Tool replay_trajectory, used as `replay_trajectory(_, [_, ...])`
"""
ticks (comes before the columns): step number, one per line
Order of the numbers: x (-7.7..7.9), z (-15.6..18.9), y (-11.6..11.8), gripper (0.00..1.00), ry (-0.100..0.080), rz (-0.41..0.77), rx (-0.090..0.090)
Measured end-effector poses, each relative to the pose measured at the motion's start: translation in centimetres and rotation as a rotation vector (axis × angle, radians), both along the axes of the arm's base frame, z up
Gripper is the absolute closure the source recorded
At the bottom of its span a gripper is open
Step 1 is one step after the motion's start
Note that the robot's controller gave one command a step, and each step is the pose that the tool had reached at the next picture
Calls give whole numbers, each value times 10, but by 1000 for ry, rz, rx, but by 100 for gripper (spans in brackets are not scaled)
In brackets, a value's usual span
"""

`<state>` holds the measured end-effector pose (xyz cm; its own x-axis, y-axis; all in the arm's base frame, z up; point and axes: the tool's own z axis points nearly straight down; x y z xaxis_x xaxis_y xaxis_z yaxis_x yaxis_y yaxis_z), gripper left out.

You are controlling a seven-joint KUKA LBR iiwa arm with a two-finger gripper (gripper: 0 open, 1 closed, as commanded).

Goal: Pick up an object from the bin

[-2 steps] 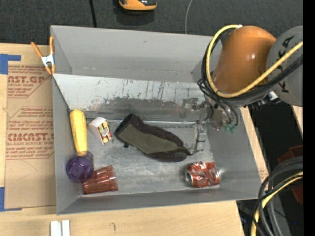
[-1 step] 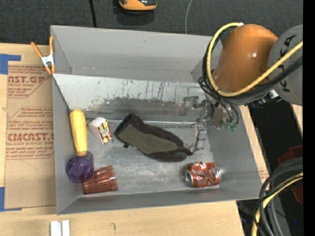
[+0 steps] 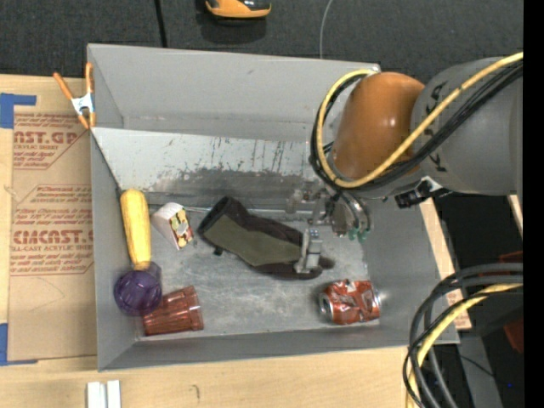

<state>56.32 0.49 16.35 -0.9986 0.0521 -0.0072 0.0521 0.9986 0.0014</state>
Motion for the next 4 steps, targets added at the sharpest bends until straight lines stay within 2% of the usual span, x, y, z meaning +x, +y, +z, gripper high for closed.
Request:
replay_trajectory(1, [6, -13, 28, 0, 10, -49, 0])
replay_trajectory(2, [5, -31, 12, 0, 5, -78, 0])
replay_trajectory(3, [5, -91, 25, 0, 4, -262, 1])
replay_trajectory(4, [-12, -93, 8, 100, 2, -161, -1])
